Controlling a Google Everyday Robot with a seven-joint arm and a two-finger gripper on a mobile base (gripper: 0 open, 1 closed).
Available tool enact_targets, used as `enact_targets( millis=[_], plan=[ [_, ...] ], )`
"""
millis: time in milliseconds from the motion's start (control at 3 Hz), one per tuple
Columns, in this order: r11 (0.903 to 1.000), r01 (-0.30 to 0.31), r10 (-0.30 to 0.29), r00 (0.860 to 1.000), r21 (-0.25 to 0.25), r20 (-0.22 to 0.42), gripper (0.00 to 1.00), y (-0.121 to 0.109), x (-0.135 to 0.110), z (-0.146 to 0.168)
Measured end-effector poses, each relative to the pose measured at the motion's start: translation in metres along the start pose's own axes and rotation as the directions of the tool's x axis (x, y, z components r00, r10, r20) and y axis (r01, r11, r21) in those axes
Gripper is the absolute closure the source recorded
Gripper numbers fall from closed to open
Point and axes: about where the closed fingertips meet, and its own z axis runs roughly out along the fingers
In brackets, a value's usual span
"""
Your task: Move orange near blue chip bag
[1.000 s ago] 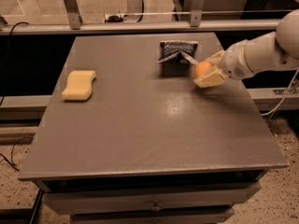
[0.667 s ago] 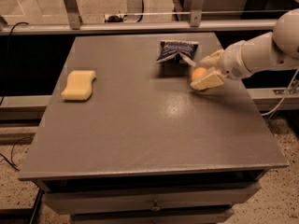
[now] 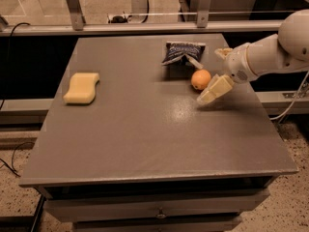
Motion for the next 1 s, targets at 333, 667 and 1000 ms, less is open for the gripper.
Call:
enact_targets(
  millis=[333,667,1000],
  plan=[
    [1.0,0.0,0.0,1.0,-0.009,0.012,0.0,0.002,-0.002,-0.003],
    [0.9992,0.005,-0.002,0.998,-0.04,0.068,0.0,0.003,-0.008,-0.019],
    [0.9973,0.025,-0.014,0.989,-0.069,0.149,0.0,0.002,-0.019,-0.058]
  ],
)
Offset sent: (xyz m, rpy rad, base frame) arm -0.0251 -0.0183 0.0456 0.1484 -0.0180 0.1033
